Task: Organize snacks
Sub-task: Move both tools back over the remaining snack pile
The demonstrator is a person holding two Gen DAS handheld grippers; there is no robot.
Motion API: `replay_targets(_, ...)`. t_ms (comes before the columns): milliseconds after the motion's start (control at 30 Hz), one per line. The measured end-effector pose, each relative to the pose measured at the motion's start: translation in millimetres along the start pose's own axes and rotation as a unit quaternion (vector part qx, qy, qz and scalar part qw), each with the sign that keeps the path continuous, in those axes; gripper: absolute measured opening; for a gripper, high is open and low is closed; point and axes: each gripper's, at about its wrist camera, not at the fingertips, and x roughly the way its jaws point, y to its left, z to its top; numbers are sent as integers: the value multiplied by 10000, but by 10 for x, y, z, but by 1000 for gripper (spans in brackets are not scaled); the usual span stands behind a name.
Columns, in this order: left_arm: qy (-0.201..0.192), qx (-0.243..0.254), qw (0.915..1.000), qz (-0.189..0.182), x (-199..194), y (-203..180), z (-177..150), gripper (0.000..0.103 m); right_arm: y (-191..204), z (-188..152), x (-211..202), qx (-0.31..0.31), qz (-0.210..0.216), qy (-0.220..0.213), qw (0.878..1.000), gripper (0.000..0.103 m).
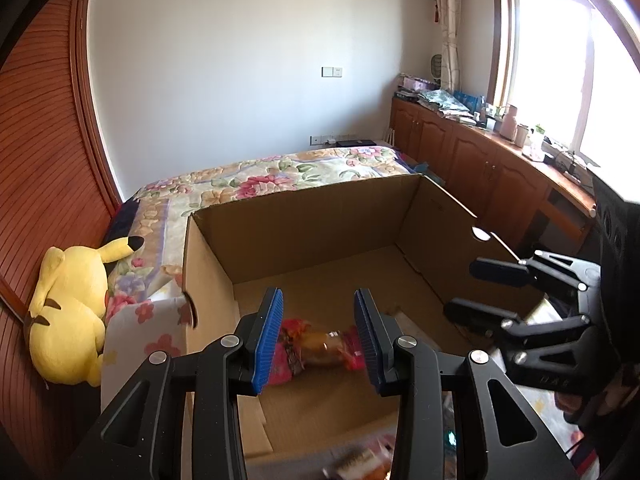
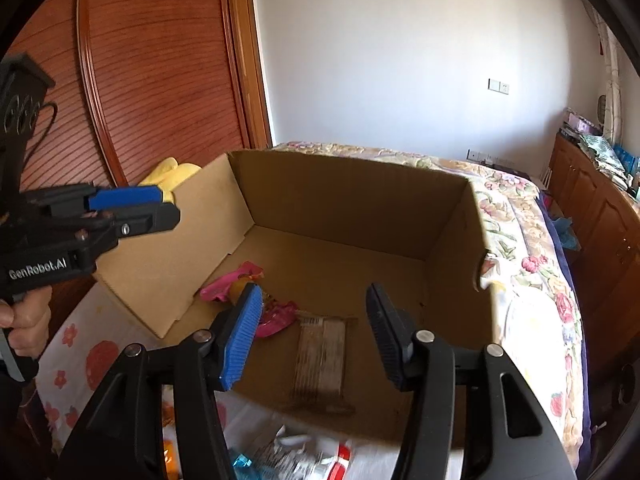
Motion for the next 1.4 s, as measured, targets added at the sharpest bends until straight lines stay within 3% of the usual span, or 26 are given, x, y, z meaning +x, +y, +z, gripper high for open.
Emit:
replay_targets(267,-140,38,9996,-233,-426,-81,-311,43,163,-357,-647,-33,154,-195,9997,56)
replay_targets(533,-40,-77,9994,-342,-613,-35,-719,45,242,-803,-941,26,185,-56,9998,57)
replay_targets(767,323,-253,9989,-229,-519,31,-1026,45,341,-1234,-873,70,192,301,9993,58)
replay_targets(1033,727,-445,9962,-183,-187,54,-1120,45,464,-1571,-650,-91,329,680,9971,59)
replay_targets(1233,862,-534,9947,-161,-51,29,-1186,45,459,-1673,-551,-80,378,819,9959,60)
replay_targets(1400,928,-589,9939,-59,-25,-20,-1224,49,467,-1708,-460,-224,167,925,9953,62)
